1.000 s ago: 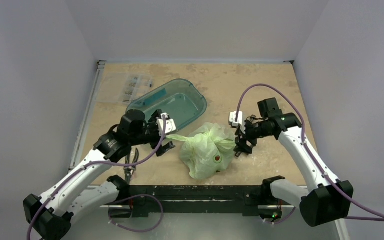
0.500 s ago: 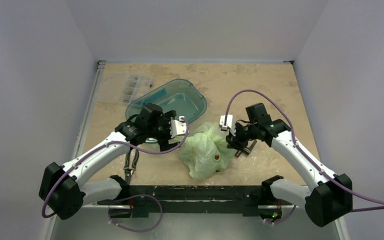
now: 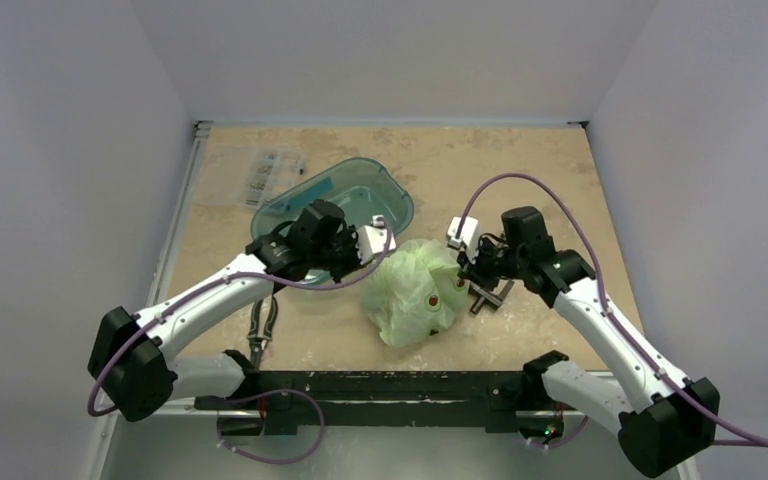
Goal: Place the fake fruits into the plastic bag and tie a complex knot
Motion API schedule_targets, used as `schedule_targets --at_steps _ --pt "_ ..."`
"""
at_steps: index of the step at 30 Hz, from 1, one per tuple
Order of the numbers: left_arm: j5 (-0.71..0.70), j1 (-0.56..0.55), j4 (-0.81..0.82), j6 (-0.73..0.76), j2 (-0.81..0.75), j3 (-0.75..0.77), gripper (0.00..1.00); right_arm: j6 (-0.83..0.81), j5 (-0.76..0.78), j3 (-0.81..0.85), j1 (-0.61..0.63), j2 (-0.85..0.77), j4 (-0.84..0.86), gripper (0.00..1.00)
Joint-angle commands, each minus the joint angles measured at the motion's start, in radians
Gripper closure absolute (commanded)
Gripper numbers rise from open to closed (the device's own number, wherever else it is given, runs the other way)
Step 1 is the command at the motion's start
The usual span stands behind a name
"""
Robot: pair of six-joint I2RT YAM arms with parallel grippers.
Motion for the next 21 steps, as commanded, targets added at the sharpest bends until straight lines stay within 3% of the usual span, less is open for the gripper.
schedule_targets --at_steps 1,5,9,21 --pt "-0.02 0.091 -0.03 -0.342 -0.055 0.071 1.0 0.198 0.159 0.043 -0.051 -0.045 0.064 1.0" --pt "-0.038 0.13 -0.001 -0.509 -0.133 0.051 1.0 0.29 0.196 0.092 -0.163 -0.044 0.052 1.0" --pt "-0.058 0.162 -0.008 -0.575 -0.158 0.005 1.0 0.264 0.279 0.073 -0.216 -0.061 0.053 1.0" --pt "-0.078 0.298 -0.082 -0.462 -0.07 -0.054 1.0 -0.02 0.39 -0.168 -0.303 -0.149 0.101 1.0"
